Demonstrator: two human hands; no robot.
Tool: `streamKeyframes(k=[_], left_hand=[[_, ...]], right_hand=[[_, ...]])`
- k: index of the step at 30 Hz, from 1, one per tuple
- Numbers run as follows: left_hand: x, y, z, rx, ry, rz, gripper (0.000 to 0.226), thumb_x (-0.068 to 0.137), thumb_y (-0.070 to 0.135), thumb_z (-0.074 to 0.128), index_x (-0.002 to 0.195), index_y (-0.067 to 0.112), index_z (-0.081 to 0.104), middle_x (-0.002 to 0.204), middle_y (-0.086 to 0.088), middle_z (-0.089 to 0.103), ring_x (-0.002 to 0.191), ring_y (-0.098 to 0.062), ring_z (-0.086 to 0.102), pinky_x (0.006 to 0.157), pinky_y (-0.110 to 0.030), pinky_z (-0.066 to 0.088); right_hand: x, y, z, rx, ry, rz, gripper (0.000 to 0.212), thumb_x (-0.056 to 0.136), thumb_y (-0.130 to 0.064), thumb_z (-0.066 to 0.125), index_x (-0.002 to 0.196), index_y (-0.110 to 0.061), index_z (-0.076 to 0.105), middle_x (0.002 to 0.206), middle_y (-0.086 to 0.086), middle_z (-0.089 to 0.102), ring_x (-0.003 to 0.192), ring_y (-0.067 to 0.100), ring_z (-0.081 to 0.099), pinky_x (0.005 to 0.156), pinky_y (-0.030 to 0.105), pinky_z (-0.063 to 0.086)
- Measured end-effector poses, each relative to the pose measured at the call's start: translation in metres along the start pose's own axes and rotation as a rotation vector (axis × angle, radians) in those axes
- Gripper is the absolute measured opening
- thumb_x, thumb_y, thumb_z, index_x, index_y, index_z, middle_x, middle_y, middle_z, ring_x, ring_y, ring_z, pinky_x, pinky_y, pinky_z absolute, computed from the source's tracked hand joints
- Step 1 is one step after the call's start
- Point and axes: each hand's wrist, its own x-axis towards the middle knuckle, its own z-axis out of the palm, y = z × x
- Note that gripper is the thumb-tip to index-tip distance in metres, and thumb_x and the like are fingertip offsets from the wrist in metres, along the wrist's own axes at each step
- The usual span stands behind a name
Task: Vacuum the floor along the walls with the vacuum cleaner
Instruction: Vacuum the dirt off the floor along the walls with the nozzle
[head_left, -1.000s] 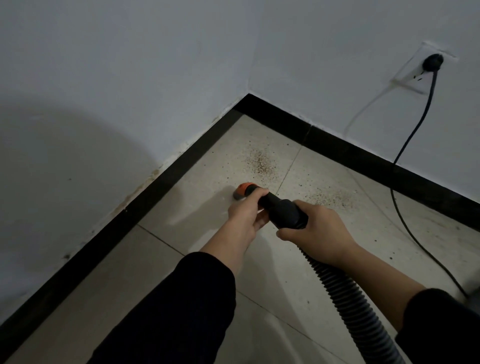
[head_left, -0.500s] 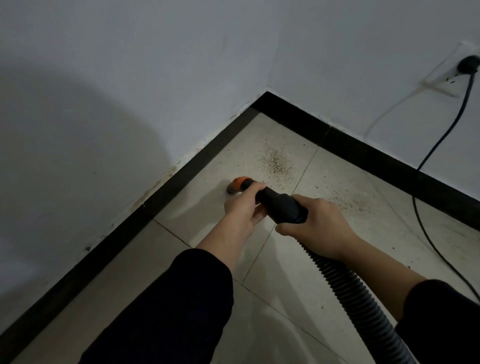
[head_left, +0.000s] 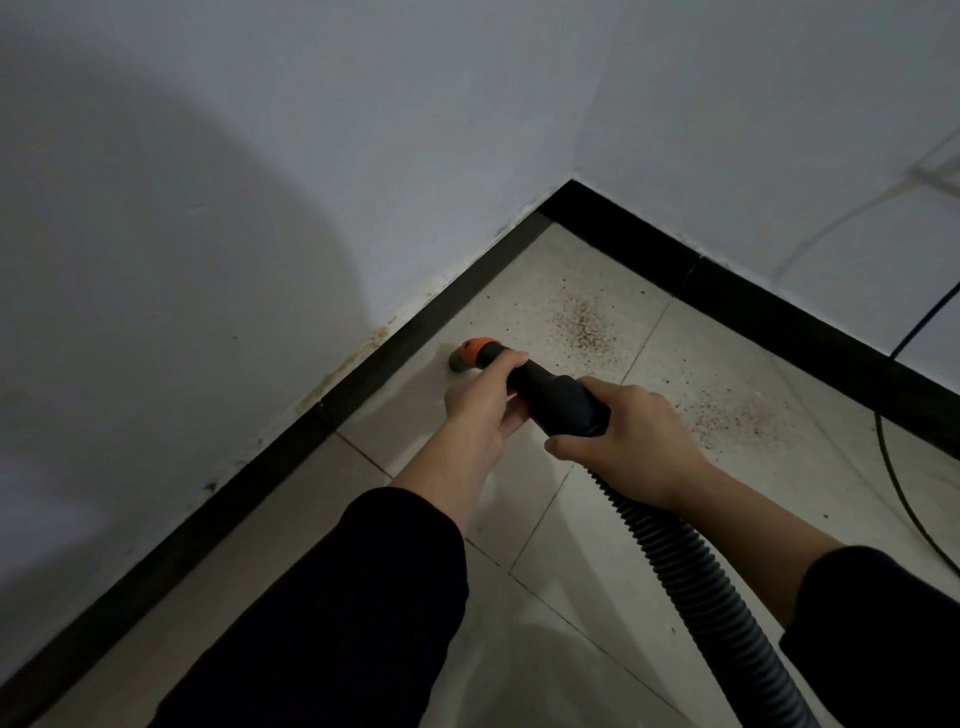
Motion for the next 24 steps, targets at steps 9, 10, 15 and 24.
streamKeyframes(k=[9,10,15,24], left_hand=[[0.006,0.008,-0.007,-0.023,0.053,0.028,0.031,0.083,0.015,0.076,0.106,0.008,0.057,0.094,-0.008,0.067,0.082,-0.02,0.066,0.061,-0.025,0.059],[0.006,0.008,-0.008,-0.025,0.061,0.027,0.029,0.083,0.015,0.076,0.104,0.008,0.057,0.093,-0.008,0.067,0.082,-0.02,0.066,0.061,-0.025,0.059],[0.007,0.013,-0.016,-0.044,0.089,0.034,0.03,0.082,0.014,0.076,0.104,0.006,0.058,0.095,-0.011,0.068,0.087,-0.023,0.068,0.067,-0.029,0.061],[0.0,0.009,-0.028,-0.04,0.091,0.039,0.036,0.082,0.015,0.076,0.112,0.005,0.058,0.098,-0.011,0.066,0.09,-0.023,0.067,0.069,-0.03,0.061]], right_hand=[[0.012,-0.005,0.01,0.012,0.025,-0.047,0.032,0.074,-0.037,0.074,0.102,-0.025,0.061,0.074,-0.002,0.061,0.067,0.013,0.058,0.059,0.029,0.049],[0.013,-0.005,0.012,0.018,0.028,-0.054,0.033,0.074,-0.037,0.074,0.102,-0.026,0.061,0.074,-0.002,0.061,0.067,0.013,0.057,0.059,0.028,0.048],[0.016,-0.01,0.018,0.041,0.023,-0.085,0.031,0.074,-0.035,0.074,0.101,-0.026,0.061,0.072,-0.003,0.06,0.065,0.013,0.058,0.057,0.027,0.048],[0.007,-0.014,0.024,0.03,0.012,-0.113,0.031,0.074,-0.035,0.073,0.101,-0.026,0.06,0.072,-0.005,0.059,0.063,0.009,0.055,0.054,0.021,0.04]])
